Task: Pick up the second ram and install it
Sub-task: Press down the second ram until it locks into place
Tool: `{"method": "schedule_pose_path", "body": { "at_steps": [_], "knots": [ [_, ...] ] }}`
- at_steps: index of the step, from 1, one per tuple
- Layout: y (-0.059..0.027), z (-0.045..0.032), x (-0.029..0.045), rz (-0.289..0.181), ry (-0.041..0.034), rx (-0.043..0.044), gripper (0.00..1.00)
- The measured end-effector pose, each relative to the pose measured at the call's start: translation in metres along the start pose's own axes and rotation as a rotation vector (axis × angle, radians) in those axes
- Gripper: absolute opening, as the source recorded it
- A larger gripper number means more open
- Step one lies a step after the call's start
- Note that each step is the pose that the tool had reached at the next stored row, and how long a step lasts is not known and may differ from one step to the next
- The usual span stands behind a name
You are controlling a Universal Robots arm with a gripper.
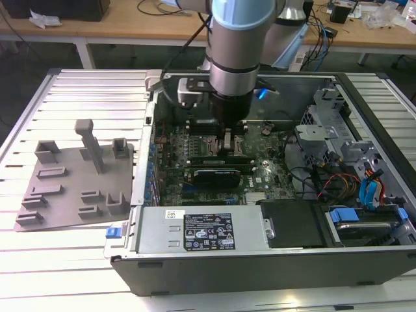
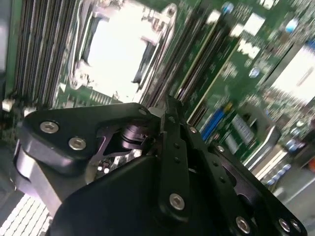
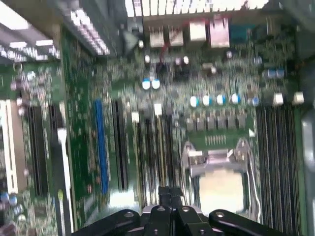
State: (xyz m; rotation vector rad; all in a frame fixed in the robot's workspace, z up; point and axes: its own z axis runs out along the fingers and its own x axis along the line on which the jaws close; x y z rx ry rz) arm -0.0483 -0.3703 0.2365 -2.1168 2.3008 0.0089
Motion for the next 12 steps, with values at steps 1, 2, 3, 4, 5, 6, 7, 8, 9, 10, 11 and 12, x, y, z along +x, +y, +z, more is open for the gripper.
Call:
{"method": "schedule_pose_path", "body": {
  "at_steps": [1, 2, 3, 4, 5, 6, 7, 8, 9, 10, 11, 12],
  "knots": [
    [0.0101, 0.0001, 0.0009, 0.0, -0.0002, 0.0017, 0.08],
    [0.0167, 0.0003, 0.0018, 0.0, -0.0002, 0.0027, 0.08],
    [0.0197, 0.0005, 0.0029, 0.0, -0.0003, 0.0032, 0.08],
    [0.0221, 0.0006, 0.004, 0.0, -0.0004, 0.0035, 0.08],
    [0.0262, 0.0008, 0.0057, 0.0, -0.0004, 0.0038, 0.08],
    [0.0283, 0.001, 0.0063, 0.0, -0.0004, 0.004, 0.08],
    [0.0313, 0.0015, 0.0067, 0.0, -0.0009, 0.004, 0.08],
    [0.033, 0.0019, 0.0069, 0.0, -0.0031, 0.0037, 0.08],
    [0.0337, 0.0021, 0.0069, 0.0, -0.0056, 0.0034, 0.08],
    [0.0344, 0.0025, 0.007, 0.0, -0.0088, 0.0032, 0.08],
    [0.0359, 0.0046, 0.0072, 0.0, -0.015, 0.0026, 0.08],
    [0.0363, 0.006, 0.0073, 0.0, -0.0148, 0.0024, 0.08]
  ]
}}
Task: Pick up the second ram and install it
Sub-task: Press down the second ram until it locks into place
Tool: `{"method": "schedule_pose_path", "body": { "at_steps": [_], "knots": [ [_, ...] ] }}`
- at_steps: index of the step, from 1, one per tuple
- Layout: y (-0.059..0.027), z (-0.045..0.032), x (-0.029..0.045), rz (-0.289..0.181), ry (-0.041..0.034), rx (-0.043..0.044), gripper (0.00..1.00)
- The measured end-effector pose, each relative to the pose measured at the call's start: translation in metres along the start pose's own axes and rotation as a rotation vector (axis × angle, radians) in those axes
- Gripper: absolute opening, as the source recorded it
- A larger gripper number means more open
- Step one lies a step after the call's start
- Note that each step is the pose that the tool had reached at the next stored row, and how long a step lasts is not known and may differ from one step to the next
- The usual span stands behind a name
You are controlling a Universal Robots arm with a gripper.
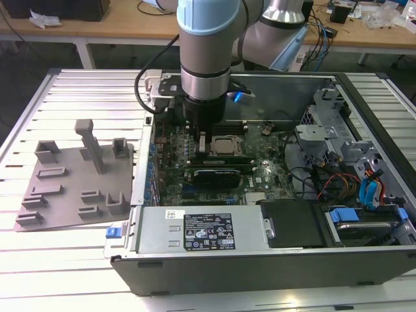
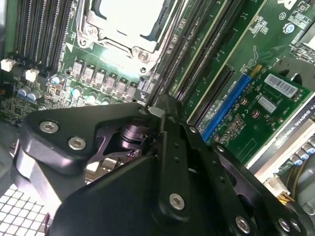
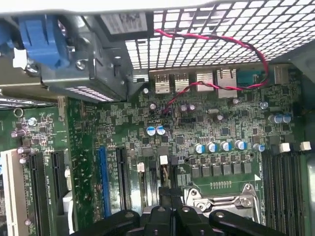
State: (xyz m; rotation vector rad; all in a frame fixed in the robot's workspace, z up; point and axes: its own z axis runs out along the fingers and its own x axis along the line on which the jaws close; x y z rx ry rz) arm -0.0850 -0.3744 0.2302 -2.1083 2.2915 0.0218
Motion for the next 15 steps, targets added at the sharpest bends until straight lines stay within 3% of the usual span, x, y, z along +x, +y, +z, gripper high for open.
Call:
{"method": "schedule_pose_path", "body": {
  "at_steps": [3, 6, 8, 11, 13, 15],
  "knots": [
    [0.0001, 0.0019, 0.0004, 0.0, -0.0005, 0.0002, 0.08],
    [-0.0021, -0.0037, 0.0001, 0.0, -0.0008, 0.0002, 0.08],
    [-0.0287, -0.0036, -0.0021, 0.001, 0.0015, -0.0253, 0.08],
    [-0.0563, -0.0033, -0.0049, 0.001, 0.0033, -0.0471, 0.08],
    [-0.0606, -0.0063, -0.0097, 0.002, 0.005, -0.048, 0.08],
    [-0.0608, -0.023, -0.0122, 0.001, 0.0065, -0.0478, 0.08]
  ]
}}
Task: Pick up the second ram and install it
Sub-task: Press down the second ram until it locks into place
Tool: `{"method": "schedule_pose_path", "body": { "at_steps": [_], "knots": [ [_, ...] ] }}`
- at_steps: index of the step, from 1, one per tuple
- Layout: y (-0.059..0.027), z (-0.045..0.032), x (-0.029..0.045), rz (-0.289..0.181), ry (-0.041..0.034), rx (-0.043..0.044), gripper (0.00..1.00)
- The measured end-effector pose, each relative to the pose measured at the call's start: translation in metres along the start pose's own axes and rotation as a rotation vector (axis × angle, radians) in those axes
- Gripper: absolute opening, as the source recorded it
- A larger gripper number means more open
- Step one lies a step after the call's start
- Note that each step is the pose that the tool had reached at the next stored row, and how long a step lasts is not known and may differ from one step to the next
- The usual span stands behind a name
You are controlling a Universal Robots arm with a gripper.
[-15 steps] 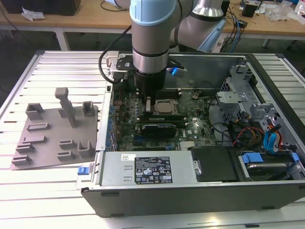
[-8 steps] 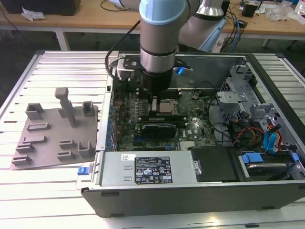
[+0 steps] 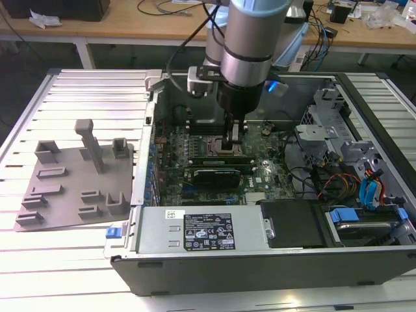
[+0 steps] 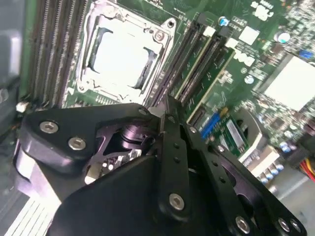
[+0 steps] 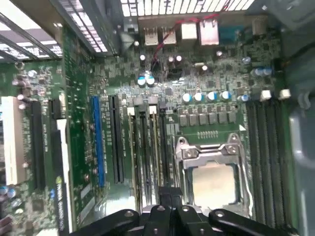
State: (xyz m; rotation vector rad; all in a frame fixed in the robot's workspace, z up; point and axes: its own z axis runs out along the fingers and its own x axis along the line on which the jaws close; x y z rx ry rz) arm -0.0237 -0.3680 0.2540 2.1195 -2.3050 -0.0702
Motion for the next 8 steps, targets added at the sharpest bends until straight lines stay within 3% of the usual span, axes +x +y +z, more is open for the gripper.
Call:
{"method": "schedule_pose_path", "body": {
  "at_steps": [1, 4, 8],
  "knots": [
    [0.0006, -0.0124, -0.0003, 0.0, -0.0001, 0.0001, 0.08],
    [0.0014, -0.0316, -0.0008, 0.0, 0.0, 0.0, 0.08],
    [0.0014, -0.0338, -0.0008, 0.0, -0.0001, 0.0, 0.08]
  ]
}}
